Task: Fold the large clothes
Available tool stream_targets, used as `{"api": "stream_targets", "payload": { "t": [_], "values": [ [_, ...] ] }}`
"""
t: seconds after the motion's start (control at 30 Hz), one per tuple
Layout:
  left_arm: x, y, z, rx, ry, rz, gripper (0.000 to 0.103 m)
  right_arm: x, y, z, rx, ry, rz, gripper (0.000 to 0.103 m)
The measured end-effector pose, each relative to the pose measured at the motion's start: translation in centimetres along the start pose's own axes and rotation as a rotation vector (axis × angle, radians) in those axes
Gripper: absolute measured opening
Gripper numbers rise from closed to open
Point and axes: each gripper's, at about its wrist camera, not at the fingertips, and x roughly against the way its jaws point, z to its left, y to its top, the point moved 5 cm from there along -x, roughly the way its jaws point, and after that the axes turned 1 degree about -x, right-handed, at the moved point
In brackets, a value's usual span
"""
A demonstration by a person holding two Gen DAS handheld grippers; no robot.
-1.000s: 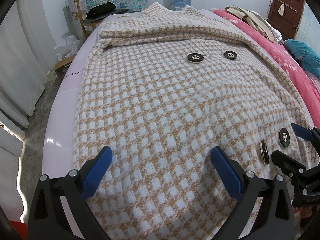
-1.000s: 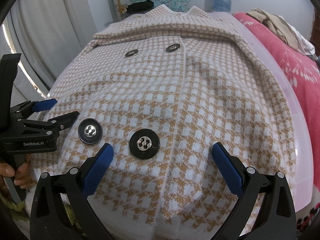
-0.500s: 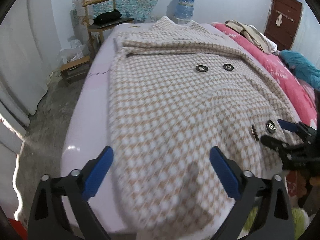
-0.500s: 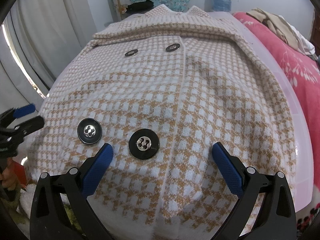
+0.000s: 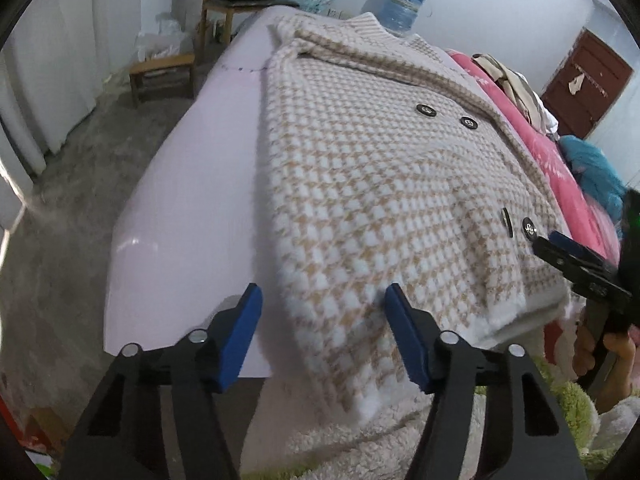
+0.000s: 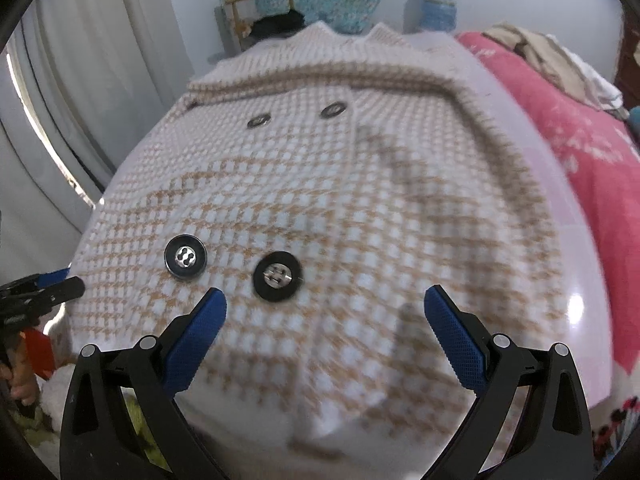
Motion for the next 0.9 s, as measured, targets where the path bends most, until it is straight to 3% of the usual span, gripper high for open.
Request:
{"api": "stream_targets", "payload": {
  "t": [0.2,0.43,0.7,0.9],
  "values": [
    [-0.3,-0.9,0.7,0.033,-0.088,0.053,0.049,4.1,-2.3,-4.6,-0.095,-0.047,0.0,0.095],
    [-0.3,-2.2,1.3,0.057,-0.141,0.093,0.046,7.0,-5.9,-9.0,-0.225,-0.096,0.047,0.093],
    [-0.6,-2.6,1.4,0.071,-0.161,0.096,0.042,6.7,-6.9,-11.4,-0.411,-0.055,0.056,0.074],
    [-0.6,-2.6,1.6,0.064,-0.171,0.101,0.042,6.7,-6.8,-12.2,-0.485,-0.005,0.048,0.066]
  ]
}}
